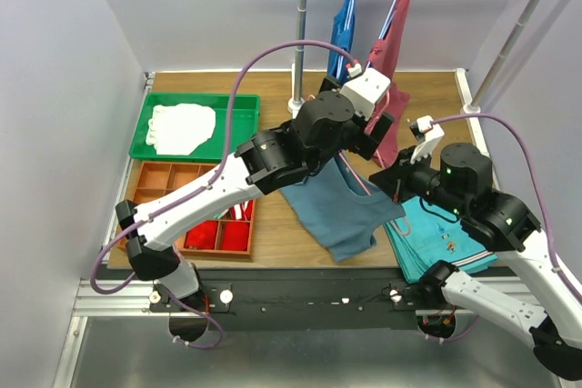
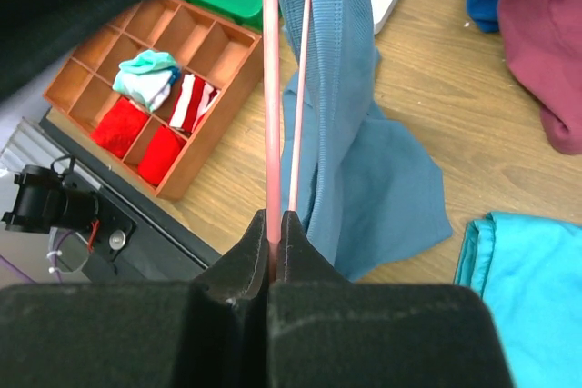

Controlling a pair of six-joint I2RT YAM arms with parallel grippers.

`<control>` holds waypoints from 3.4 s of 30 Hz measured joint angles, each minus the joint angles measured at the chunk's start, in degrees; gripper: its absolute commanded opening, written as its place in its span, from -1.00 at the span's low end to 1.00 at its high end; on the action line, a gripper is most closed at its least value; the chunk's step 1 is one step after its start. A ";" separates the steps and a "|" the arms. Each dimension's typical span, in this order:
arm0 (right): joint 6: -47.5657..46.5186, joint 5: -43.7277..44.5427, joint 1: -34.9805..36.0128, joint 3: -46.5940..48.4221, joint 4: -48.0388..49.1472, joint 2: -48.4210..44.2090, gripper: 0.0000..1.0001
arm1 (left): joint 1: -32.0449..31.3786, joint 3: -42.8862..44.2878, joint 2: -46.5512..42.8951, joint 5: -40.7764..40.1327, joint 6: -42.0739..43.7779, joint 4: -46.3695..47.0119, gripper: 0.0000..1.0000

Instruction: Place the tank top on the hanger

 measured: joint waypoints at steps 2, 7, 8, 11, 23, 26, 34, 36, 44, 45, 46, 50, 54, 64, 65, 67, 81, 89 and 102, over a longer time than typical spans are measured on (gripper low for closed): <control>0.37 0.66 0.00 -0.02 -0.46 -1.38 -0.99 | 0.00 -0.85 -1.25 -0.55 0.00 0.48 0.98; 1.73 2.34 0.00 -0.83 -1.01 -3.91 -0.99 | 0.02 -2.19 -4.96 -1.01 0.02 1.51 0.98; 1.97 2.54 0.00 -1.07 -1.20 -4.31 -0.99 | 0.02 -2.34 -5.64 -1.09 0.02 1.81 0.98; 2.84 3.15 0.00 -1.60 -1.77 -5.16 -0.99 | 0.00 -2.69 -7.10 -1.18 0.02 2.69 0.98; 9.09 18.53 0.00 6.69 -11.21 -6.45 -0.99 | 0.02 -8.92 -13.11 -1.14 0.13 3.28 0.98; 10.56 23.58 0.00 12.79 -14.16 -6.36 -0.99 | 0.00 -10.40 -15.30 -1.07 0.22 3.37 0.98; 11.74 33.48 0.00 30.95 -16.52 -0.24 -0.99 | 0.00 -13.88 -19.76 -0.26 0.15 3.78 0.97; 11.15 34.38 0.00 33.51 -16.20 2.21 -0.99 | 0.00 -14.84 -20.85 0.37 0.00 3.72 0.98; 6.88 39.58 -0.04 36.20 -15.23 14.21 -0.99 | 0.00 -17.14 -24.39 2.38 -0.33 3.76 0.98; 6.47 40.15 -0.04 36.17 -15.06 15.45 -0.99 | 0.00 -17.31 -24.61 2.49 -0.39 3.72 0.98; 5.90 40.70 -0.04 36.13 -14.91 16.70 -0.99 | 0.00 -17.59 -24.85 2.67 -0.46 3.74 0.97; 3.69 42.42 -0.04 35.52 -13.49 19.67 -0.99 | 0.00 -18.80 -25.29 3.30 -0.52 3.67 0.98; 0.79 44.70 -0.17 35.56 -11.39 21.94 -0.99 | 0.00 -19.45 -25.33 3.98 -0.52 3.43 0.98; -4.59 32.20 -26.69 31.30 -5.05 28.24 -0.99 | 0.00 -19.47 -25.44 6.05 -0.92 2.47 0.98; -4.79 30.29 -29.07 31.43 -4.61 28.65 -0.99 | 0.00 -19.50 -25.55 6.29 -1.11 2.27 0.98; -5.05 25.73 -33.16 33.14 -4.42 29.88 -0.99 | 0.00 -19.67 -25.75 6.71 -1.38 1.79 0.98; -8.68 3.34 -44.48 60.50 -3.87 48.30 -0.99 | 0.00 -21.73 -28.22 6.69 -0.79 -0.55 0.97; -9.73 -1.29 -45.22 62.12 -4.28 52.96 -0.99 | 0.00 -22.77 -29.27 5.31 0.61 -0.55 0.98; -10.36 -3.61 -45.44 71.36 -5.22 56.13 -0.99 | 0.00 -23.76 -29.27 5.16 1.05 -0.52 0.98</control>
